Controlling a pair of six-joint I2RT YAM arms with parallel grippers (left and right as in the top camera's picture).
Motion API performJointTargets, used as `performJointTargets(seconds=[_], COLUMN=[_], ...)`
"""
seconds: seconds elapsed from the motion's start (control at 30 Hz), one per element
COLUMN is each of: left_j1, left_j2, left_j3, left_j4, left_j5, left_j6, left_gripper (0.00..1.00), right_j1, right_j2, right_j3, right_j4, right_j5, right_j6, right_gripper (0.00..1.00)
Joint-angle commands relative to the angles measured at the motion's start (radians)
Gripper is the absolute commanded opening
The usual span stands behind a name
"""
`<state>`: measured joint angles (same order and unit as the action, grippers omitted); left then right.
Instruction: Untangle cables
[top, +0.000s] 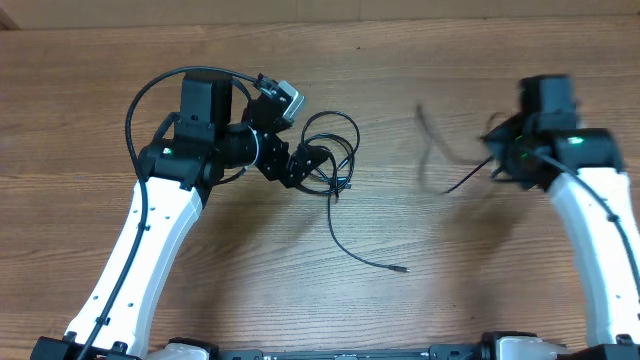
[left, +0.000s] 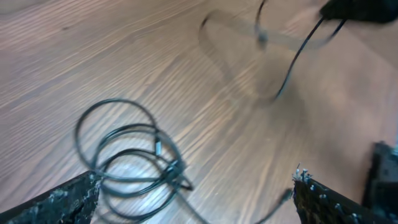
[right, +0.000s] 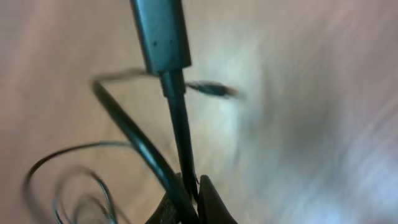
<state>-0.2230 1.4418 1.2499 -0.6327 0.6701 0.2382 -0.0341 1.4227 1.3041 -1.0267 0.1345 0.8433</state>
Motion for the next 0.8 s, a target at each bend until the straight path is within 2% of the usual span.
performJointTargets(seconds=[0.0,0.17,0.27,0.47,0.6,0.77], left_j1=[-0.006,-0.006,-0.006,-0.006,-0.006,-0.006], left_j2=[-0.008,-0.009,-0.009,-0.009,-0.009,-0.009], left_j3=[0.009,0.009,0.009,0.009,0.009,0.009], left_j4=[0.001,0.001,0.001,0.001,0.001,0.001], left_j5=[-0.129,-0.223,-0.249,-0.256,-0.255,-0.256], left_j6=[-0.01,-0.01,-0.01,-0.01,-0.01,-0.01], left_gripper=[0.99,1.0,1.0,1.0,0.99,0.99], right_j1=[-0.133,-0.35,-0.449,-0.577,-0.639,-0.7], right_j2=[-0.008,0.035,0.072,0.193,0.304,0.434], right_j3=[0.026,0.026,0.026,0.026,0.026,0.026], right_j4=[0.074,0.308,0.456,0.66,0.728,0.738], right_j5=[0.038,0.04,0.018,0.023,0.026,0.033], right_j6=[-0.169,-0.323,-0.369,-0.493,-0.582,-0.586], right_gripper=[0.04,0.04,0.04,0.04,0.04,0.04])
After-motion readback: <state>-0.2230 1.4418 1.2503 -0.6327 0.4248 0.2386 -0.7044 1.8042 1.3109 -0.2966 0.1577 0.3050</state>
